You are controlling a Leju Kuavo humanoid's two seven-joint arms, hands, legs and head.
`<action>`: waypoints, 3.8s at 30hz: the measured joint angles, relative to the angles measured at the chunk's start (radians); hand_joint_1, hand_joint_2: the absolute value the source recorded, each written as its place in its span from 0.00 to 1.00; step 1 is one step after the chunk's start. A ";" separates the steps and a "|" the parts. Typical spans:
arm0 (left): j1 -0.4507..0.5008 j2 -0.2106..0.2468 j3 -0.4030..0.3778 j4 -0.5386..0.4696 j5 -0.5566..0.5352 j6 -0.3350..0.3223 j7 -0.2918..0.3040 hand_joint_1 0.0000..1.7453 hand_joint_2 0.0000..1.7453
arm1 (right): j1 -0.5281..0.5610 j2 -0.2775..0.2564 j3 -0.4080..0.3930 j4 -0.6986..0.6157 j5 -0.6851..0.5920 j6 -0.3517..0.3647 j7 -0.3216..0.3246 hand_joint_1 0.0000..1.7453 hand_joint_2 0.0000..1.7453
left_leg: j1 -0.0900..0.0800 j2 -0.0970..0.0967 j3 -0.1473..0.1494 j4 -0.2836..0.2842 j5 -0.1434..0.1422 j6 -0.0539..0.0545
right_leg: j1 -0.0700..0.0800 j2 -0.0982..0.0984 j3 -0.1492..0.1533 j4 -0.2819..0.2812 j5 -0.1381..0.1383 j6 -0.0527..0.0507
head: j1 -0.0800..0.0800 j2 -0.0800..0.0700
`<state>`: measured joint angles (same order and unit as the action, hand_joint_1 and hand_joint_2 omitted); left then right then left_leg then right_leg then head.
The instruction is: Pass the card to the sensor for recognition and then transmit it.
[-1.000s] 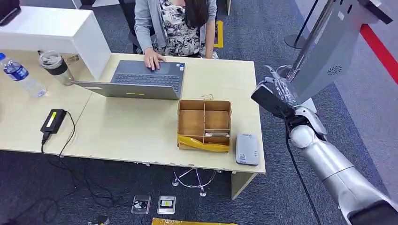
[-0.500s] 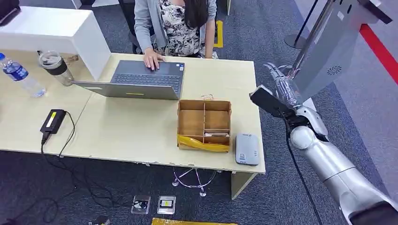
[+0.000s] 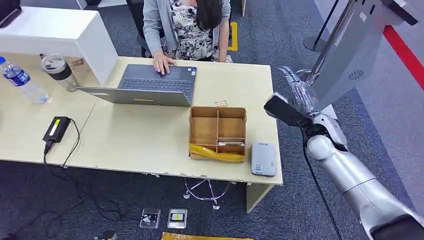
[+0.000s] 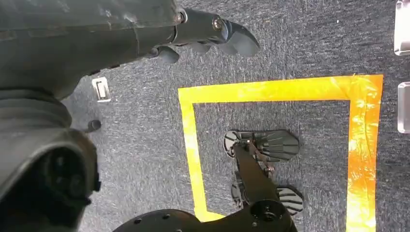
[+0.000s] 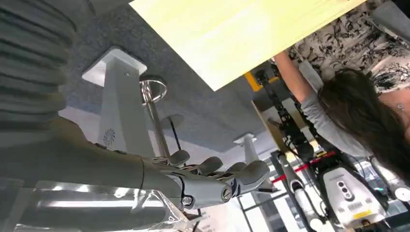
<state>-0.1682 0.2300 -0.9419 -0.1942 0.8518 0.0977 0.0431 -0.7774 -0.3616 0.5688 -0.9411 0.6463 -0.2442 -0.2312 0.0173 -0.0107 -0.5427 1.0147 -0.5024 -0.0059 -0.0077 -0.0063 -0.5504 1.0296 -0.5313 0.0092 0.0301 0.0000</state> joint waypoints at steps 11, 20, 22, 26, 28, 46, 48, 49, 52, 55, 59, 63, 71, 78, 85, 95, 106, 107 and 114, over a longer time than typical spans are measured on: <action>0.000 0.000 0.000 0.000 -0.001 0.008 0.000 0.00 0.00 | 0.000 0.011 0.014 0.007 0.033 -0.022 0.006 0.00 1.00 | 0.000 0.000 0.000 0.000 0.000 0.000 | 0.000 0.000 0.000 0.000 0.000 0.000 | 0.000 0.000; 0.000 0.000 0.000 0.000 -0.001 0.009 0.000 0.00 0.00 | 0.000 0.017 0.017 0.007 0.008 0.000 0.016 0.00 1.00 | 0.000 0.000 0.000 0.000 0.000 0.000 | 0.000 0.000 0.000 0.000 0.000 0.000 | 0.000 0.000; 0.000 -0.001 0.000 0.000 -0.002 0.009 0.000 0.00 0.00 | 0.000 0.018 0.017 0.007 0.002 0.003 0.016 0.00 1.00 | 0.000 0.000 0.000 0.000 0.000 0.000 | 0.000 0.000 0.000 0.000 0.000 0.000 | 0.000 0.000; 0.001 -0.002 -0.002 0.000 -0.003 0.007 0.000 0.00 0.00 | -0.001 0.020 0.017 0.007 -0.010 0.011 0.016 0.00 1.00 | 0.000 0.000 0.000 0.000 0.000 0.000 | 0.000 0.000 0.000 0.000 0.000 0.000 | 0.000 0.000; 0.001 -0.002 -0.003 0.000 -0.003 0.006 0.000 0.00 0.00 | -0.001 0.023 0.017 0.007 -0.011 0.011 0.016 0.00 1.00 | 0.000 0.000 0.000 0.000 0.000 0.000 | 0.000 0.000 0.000 0.000 0.000 0.000 | 0.000 0.000; 0.001 -0.002 -0.006 0.000 -0.008 -0.001 0.000 0.00 0.00 | 0.004 0.024 0.017 -0.024 -0.015 0.101 0.031 1.00 1.00 | 0.000 0.000 0.000 0.000 0.000 0.000 | 0.000 0.000 0.000 0.000 0.000 0.000 | 0.000 0.000; 0.000 -0.002 -0.010 0.000 -0.008 -0.001 0.000 0.00 0.00 | 0.004 0.024 0.017 -0.030 -0.014 0.100 0.030 1.00 1.00 | 0.000 0.000 0.000 0.000 0.000 0.000 | 0.000 0.001 0.000 0.000 0.000 0.000 | 0.000 0.000; 0.000 -0.002 -0.012 0.000 -0.008 -0.001 0.000 0.00 0.00 | 0.004 0.024 0.017 -0.032 -0.013 0.100 0.029 1.00 1.00 | 0.000 0.000 0.000 0.000 0.000 0.000 | 0.000 0.001 0.000 0.000 0.000 0.000 | 0.000 0.000; 0.000 -0.002 -0.015 0.000 -0.008 -0.001 0.000 0.00 0.00 | 0.004 0.024 0.017 -0.035 -0.026 0.098 0.019 0.00 0.00 | 0.000 0.000 0.000 0.000 0.000 0.000 | 0.000 0.001 0.000 0.000 0.000 0.000 | 0.000 0.000; 0.000 -0.002 -0.015 0.000 -0.008 -0.001 0.002 0.00 0.00 | 0.005 0.024 0.015 -0.035 -0.033 0.081 0.014 0.00 0.00 | 0.000 0.000 0.000 0.000 0.000 0.000 | 0.000 0.000 0.000 0.000 0.000 0.000 | 0.000 0.000; 0.000 -0.002 -0.015 0.000 -0.008 0.002 0.004 0.00 0.00 | 0.005 0.024 0.013 -0.035 -0.026 0.060 0.008 0.00 1.00 | 0.000 0.000 0.000 0.000 0.000 0.000 | 0.000 0.001 0.000 0.000 0.000 0.000 | 0.000 0.000; 0.001 -0.002 -0.015 0.000 -0.004 0.006 0.004 0.00 0.00 | 0.004 0.024 0.013 -0.035 -0.024 0.066 0.013 0.00 1.00 | 0.000 0.000 0.000 0.000 0.000 0.000 | 0.000 0.000 0.000 0.000 0.000 0.000 | 0.000 0.000; 0.000 -0.004 -0.015 0.000 -0.009 0.006 0.004 0.00 0.00 | 0.005 0.024 0.013 -0.035 -0.016 0.061 0.019 0.00 1.00 | 0.000 0.000 0.001 0.000 0.000 0.000 | 0.000 0.001 0.000 0.000 0.000 0.000 | 0.000 0.000; -0.001 -0.006 -0.016 0.000 -0.010 0.009 0.005 0.00 0.00 | 0.009 0.024 0.013 -0.035 -0.009 0.061 0.023 0.00 1.00 | 0.000 0.001 0.001 0.000 0.000 0.000 | 0.000 0.001 0.000 0.000 0.000 0.000 | 0.000 0.000; 0.000 -0.006 -0.016 0.000 -0.005 0.010 0.005 0.00 0.00 | 0.009 0.025 0.015 -0.035 0.027 0.051 0.027 0.00 1.00 | 0.000 0.000 0.001 0.000 0.000 0.000 | 0.000 0.001 0.000 0.000 0.000 0.000 | 0.000 0.000; -0.001 -0.006 -0.021 0.000 -0.016 0.007 0.005 0.00 0.00 | 0.015 0.024 0.015 -0.035 0.042 0.037 0.035 0.00 1.00 | 0.000 0.001 0.001 0.000 0.000 0.000 | 0.000 0.001 0.000 0.000 0.000 0.000 | 0.000 0.000; -0.001 -0.006 -0.022 0.000 -0.012 0.017 0.005 0.00 0.00 | 0.028 0.022 0.014 -0.047 0.143 -0.050 0.042 1.00 1.00 | 0.000 0.001 0.001 0.000 0.000 0.000 | 0.000 0.001 0.000 0.000 0.000 0.000 | 0.000 0.000; -0.001 -0.006 -0.022 0.000 -0.013 0.017 0.005 0.00 0.00 | 0.028 0.022 0.014 -0.047 0.151 -0.058 0.040 1.00 1.00 | 0.000 0.001 0.001 0.000 0.000 0.000 | 0.000 0.001 0.000 0.000 0.000 0.000 | 0.000 0.000; 0.000 -0.007 -0.022 0.000 -0.011 0.010 0.005 0.00 0.00 | 0.033 0.016 0.014 -0.066 0.194 -0.046 0.053 1.00 1.00 | 0.000 0.001 0.001 0.000 0.000 0.000 | 0.000 0.001 0.000 0.000 0.000 0.000 | 0.000 0.000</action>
<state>-0.1686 0.2228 -0.9636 -0.1946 0.8412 0.1076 0.0477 -0.7448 -0.3456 0.5833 -1.0071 0.8404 -0.2899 -0.1778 0.0173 -0.0094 -0.5419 1.0147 -0.5023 -0.0060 -0.0077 -0.0053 -0.5506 1.0297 -0.5312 0.0093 0.0301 0.0000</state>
